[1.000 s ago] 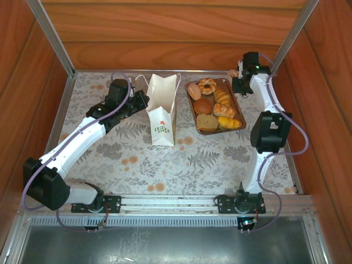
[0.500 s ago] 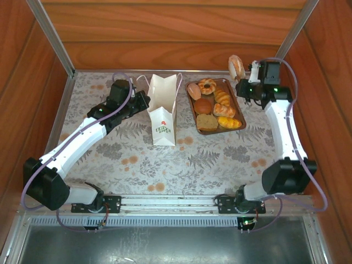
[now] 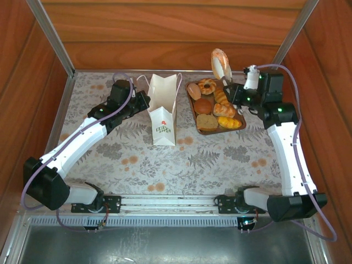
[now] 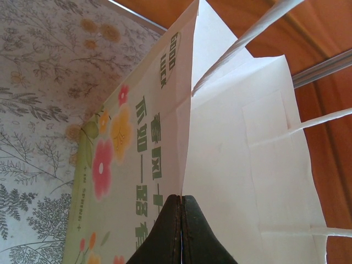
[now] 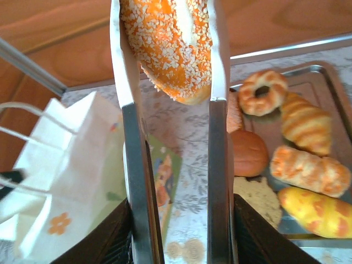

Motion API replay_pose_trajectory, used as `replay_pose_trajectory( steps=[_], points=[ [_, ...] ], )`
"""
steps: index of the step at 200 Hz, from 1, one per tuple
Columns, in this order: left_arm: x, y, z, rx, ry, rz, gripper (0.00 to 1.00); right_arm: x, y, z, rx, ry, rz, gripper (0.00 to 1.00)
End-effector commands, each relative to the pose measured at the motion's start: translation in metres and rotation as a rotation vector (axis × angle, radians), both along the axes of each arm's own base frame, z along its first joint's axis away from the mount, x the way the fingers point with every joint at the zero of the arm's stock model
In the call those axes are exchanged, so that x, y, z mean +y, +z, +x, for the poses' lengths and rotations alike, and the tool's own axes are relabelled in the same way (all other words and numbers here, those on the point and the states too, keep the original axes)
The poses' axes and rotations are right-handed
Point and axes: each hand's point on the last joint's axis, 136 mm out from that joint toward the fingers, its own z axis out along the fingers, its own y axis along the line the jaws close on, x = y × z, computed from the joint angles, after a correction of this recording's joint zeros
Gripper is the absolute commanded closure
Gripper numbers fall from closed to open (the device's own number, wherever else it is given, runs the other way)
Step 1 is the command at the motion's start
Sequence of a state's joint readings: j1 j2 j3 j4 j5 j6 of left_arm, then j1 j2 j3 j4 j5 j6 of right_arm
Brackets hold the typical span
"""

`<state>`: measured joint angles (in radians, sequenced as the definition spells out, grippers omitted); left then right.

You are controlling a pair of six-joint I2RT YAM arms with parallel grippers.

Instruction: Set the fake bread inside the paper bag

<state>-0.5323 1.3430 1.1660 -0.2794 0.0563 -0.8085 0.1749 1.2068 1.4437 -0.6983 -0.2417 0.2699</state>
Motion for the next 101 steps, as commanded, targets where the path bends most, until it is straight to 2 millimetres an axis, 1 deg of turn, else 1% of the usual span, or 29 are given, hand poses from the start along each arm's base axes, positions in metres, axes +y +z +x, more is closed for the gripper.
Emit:
replay_pose_trajectory(
  steps=[1, 59, 80, 101],
  points=[
    [-0.005, 0.013, 0.005, -0.043, -0.001, -0.005, 1.00, 0.020, 0.043, -0.011, -0.100, 0.070, 0.070, 0.60],
    [-0.007, 0.013, 0.008, -0.047, -0.002, 0.001, 1.00, 0.069, 0.079, -0.030, -0.166, 0.220, 0.125, 0.60],
    [-0.008, 0.013, 0.008, -0.046, -0.005, 0.003, 1.00, 0.086, 0.087, -0.034, -0.176, 0.268, 0.152, 0.60],
    [-0.009, 0.012, 0.008, -0.045, -0.005, 0.005, 1.00, 0.102, 0.090, -0.037, -0.179, 0.308, 0.176, 0.60]
  ],
)
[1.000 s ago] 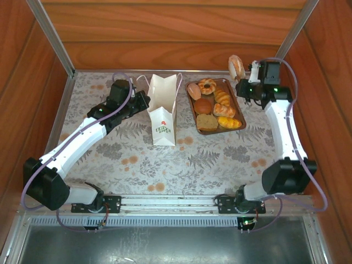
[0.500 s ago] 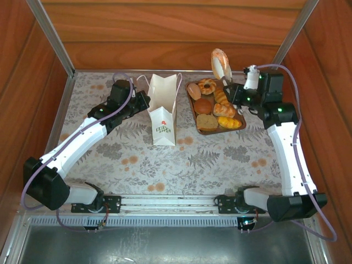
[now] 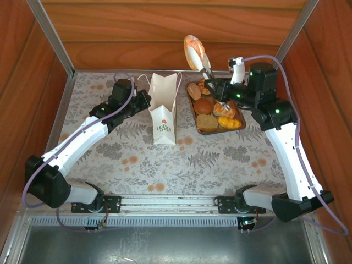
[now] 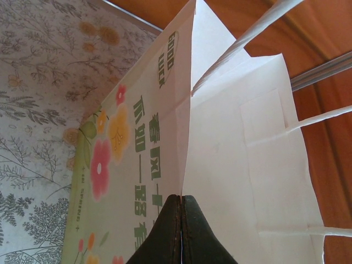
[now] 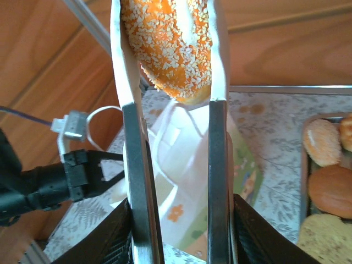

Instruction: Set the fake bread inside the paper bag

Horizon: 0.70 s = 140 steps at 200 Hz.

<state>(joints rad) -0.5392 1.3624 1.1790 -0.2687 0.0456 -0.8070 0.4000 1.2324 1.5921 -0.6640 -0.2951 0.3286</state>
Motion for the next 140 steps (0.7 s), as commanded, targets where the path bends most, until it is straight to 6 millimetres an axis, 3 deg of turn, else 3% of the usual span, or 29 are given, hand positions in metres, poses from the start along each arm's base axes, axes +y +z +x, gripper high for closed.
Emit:
replay_pose_trajectory(
  steps=[1, 40, 85, 140],
  points=[
    [-0.005, 0.012, 0.004, -0.038, -0.007, 0.001, 1.00, 0.021, 0.027, -0.003, -0.064, 0.063, 0.072, 0.60],
    [-0.005, 0.013, 0.005, -0.043, -0.002, 0.003, 1.00, 0.051, 0.026, -0.008, -0.051, 0.132, 0.086, 0.60],
    [-0.006, 0.014, 0.004, -0.049, -0.008, 0.009, 1.00, 0.081, 0.004, -0.006, -0.009, 0.170, 0.030, 0.60],
    [-0.007, 0.015, 0.004, -0.052, -0.011, 0.007, 1.00, 0.089, -0.035, 0.006, 0.042, 0.126, -0.065, 0.60]
  ],
)
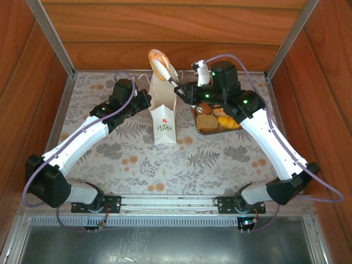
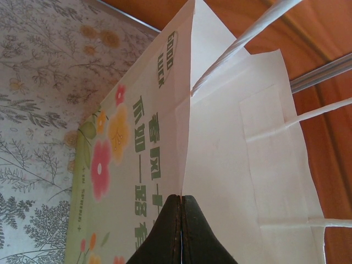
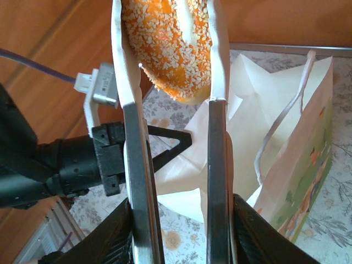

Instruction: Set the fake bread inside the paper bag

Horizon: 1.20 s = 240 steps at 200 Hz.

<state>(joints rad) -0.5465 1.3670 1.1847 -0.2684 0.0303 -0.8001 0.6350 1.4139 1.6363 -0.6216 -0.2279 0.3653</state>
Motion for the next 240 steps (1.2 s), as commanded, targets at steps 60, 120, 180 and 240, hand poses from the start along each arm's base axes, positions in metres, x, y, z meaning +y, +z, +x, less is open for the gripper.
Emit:
replay_pose_trajectory(
  steps=[60, 120, 180, 240],
  points=[
    [-0.009, 0.014, 0.002, -0.045, -0.021, -0.005, 1.00, -0.002, -0.041, 0.017, 0.015, -0.049, -0.123, 0.60],
    [-0.010, 0.015, 0.002, -0.047, -0.023, -0.009, 1.00, -0.008, -0.070, 0.014, 0.059, -0.037, -0.208, 0.58],
    [-0.009, 0.015, 0.002, -0.050, -0.018, -0.009, 1.00, -0.015, -0.090, 0.012, 0.081, -0.029, -0.290, 0.57],
    [-0.009, 0.015, 0.002, -0.051, -0.021, -0.008, 1.00, -0.017, -0.098, 0.015, 0.102, -0.040, -0.322, 0.49]
  ],
)
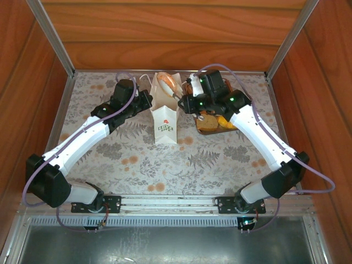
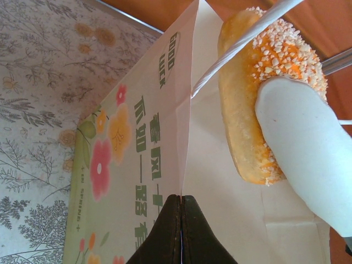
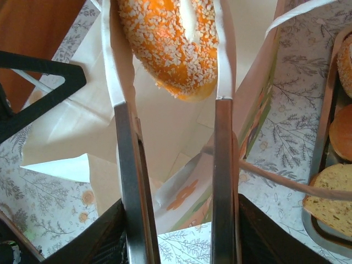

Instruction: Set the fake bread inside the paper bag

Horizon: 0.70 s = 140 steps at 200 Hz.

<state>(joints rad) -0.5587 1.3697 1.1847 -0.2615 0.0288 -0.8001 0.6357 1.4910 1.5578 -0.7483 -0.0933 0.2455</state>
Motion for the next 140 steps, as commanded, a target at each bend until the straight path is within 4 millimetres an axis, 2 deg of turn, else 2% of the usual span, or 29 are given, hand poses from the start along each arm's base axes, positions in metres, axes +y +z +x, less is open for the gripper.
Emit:
replay_pose_trajectory(
  steps=[1, 26, 94, 140],
  points=[
    [-0.005, 0.015, 0.003, -0.047, -0.011, -0.007, 1.00, 0.001, -0.006, 0.002, 0.004, 0.001, -0.034, 0.49],
    [-0.004, 0.015, 0.003, -0.047, -0.010, -0.008, 1.00, 0.001, -0.006, 0.003, 0.003, -0.001, -0.037, 0.45],
    [-0.002, 0.010, 0.002, -0.042, -0.001, 0.001, 1.00, 0.000, 0.007, 0.001, -0.034, 0.001, -0.016, 0.44],
    [-0.001, 0.008, 0.002, -0.039, 0.003, 0.005, 1.00, 0.002, 0.032, -0.001, -0.081, 0.003, 0.050, 0.46]
  ],
)
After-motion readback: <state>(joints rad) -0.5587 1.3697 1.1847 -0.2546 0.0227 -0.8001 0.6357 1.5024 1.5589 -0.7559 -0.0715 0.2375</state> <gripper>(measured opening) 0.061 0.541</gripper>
